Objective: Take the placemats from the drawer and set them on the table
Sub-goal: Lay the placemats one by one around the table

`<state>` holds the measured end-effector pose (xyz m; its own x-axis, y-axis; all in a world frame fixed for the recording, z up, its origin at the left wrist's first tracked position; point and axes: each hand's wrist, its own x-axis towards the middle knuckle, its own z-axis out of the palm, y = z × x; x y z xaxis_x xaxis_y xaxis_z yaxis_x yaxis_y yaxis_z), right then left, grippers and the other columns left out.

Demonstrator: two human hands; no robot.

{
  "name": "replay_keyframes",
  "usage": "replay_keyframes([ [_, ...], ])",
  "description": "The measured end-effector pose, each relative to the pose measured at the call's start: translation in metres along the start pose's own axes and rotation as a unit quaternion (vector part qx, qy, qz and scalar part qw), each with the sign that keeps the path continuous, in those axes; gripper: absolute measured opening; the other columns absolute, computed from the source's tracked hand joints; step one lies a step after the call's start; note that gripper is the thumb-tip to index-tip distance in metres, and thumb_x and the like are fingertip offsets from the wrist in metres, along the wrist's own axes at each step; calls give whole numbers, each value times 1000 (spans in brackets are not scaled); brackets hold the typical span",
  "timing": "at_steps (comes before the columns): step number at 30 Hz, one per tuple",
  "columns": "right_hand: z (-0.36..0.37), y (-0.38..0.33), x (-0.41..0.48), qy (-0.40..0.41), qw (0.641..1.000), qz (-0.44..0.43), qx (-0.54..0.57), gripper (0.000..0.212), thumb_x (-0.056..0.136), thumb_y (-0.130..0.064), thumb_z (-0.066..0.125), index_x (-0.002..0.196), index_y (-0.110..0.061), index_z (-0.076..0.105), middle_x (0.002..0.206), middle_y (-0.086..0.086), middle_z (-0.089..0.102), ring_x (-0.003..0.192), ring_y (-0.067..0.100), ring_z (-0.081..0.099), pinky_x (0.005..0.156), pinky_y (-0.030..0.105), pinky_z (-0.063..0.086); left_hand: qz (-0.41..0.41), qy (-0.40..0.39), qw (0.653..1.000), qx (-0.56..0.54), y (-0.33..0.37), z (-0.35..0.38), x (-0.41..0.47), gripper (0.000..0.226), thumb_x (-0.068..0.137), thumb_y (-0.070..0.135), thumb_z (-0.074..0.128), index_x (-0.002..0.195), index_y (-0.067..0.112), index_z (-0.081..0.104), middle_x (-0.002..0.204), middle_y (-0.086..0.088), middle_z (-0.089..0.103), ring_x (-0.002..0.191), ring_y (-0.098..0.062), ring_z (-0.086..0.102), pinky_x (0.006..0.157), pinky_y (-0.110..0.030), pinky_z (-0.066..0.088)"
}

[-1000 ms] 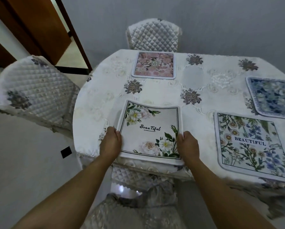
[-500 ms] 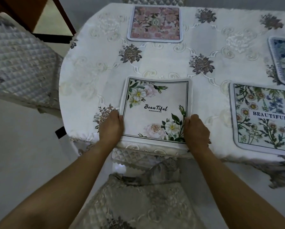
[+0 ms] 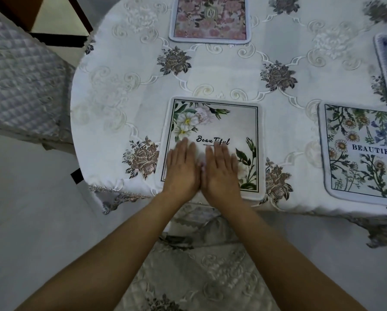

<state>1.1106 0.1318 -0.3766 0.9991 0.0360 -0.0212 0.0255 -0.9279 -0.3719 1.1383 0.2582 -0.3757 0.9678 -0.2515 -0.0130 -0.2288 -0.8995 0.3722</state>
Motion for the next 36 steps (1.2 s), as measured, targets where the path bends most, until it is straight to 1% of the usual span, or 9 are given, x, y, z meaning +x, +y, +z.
replay_keyframes([
  [2, 9, 2, -1, -28, 999, -3, -16, 58, 103, -34, 27, 153, -5, 24, 162, 16, 19, 152, 29, 8, 121, 51, 12, 10, -37, 999, 25, 0, 7, -1, 56, 99, 31, 30, 147, 2, 32, 157, -21, 27, 148, -33, 19, 122, -50, 14],
  [8, -4, 54, -22, -41, 997, 21, -61, 69, 99, -44, 22, 155, -5, 14, 164, 14, 9, 152, 24, 0, 124, 39, 1, 51, -57, 994, 79, -46, -3, -20, 62, 103, 42, 21, 154, 6, 18, 161, -16, 19, 151, -27, 10, 123, -39, 3],
  [13, -23, 80, -35, -56, 996, 40, -58, 70, 99, -46, 18, 155, -4, 12, 164, 13, 8, 152, 24, -3, 123, 36, -4, 8, -87, 995, 55, -70, -18, -23, 67, 101, 48, 15, 155, 8, 14, 163, -15, 11, 151, -28, 2, 122, -47, -2],
  [17, -35, 66, 16, -57, 998, -15, -31, 69, 97, -40, 20, 151, 3, 25, 160, 22, 21, 150, 35, 10, 122, 43, 2, -38, -24, 999, -26, -46, -20, 33, 58, 102, 36, 33, 151, 7, 25, 161, -16, 17, 150, -34, 8, 119, -56, 5],
  [21, -35, 57, 114, -76, 995, -43, -49, 62, 99, -31, 32, 151, 2, 22, 160, 21, 19, 150, 36, 11, 121, 49, 12, -91, -2, 993, -76, -14, -8, 126, 52, 96, 25, 37, 144, 5, 35, 156, -19, 27, 146, -35, 19, 118, -56, 15],
  [26, -31, 60, 177, -116, 988, -70, -77, 62, 103, -36, 25, 154, -3, 15, 163, 17, 11, 151, 30, 6, 122, 45, 9, -4, -56, 998, 25, -5, 3, 181, 54, 98, 28, 35, 147, 5, 31, 157, -17, 27, 147, -36, 16, 118, -55, 15],
  [29, -32, 85, 171, -96, 990, -76, -68, 63, 102, -34, 27, 154, -2, 14, 163, 18, 12, 151, 31, 7, 122, 44, 8, 63, -54, 995, 49, -32, -4, 182, 55, 102, 33, 30, 147, 2, 31, 156, -20, 29, 147, -38, 19, 119, -52, 17],
  [32, -39, 121, 153, -43, 995, -53, -75, 63, 100, -33, 29, 151, 4, 21, 158, 26, 21, 148, 40, 17, 120, 50, 14, 77, -54, 993, 66, -62, -14, 175, 59, 103, 34, 30, 148, -2, 29, 156, -24, 28, 146, -41, 20, 119, -51, 17],
  [36, -45, 143, 134, -39, 996, -20, -81, 66, 99, -35, 28, 150, 7, 20, 157, 30, 20, 147, 43, 15, 120, 53, 12, 60, -55, 994, 78, -76, -18, 164, 63, 101, 38, 28, 146, -5, 31, 153, -28, 31, 143, -46, 24, 115, -56, 23],
])
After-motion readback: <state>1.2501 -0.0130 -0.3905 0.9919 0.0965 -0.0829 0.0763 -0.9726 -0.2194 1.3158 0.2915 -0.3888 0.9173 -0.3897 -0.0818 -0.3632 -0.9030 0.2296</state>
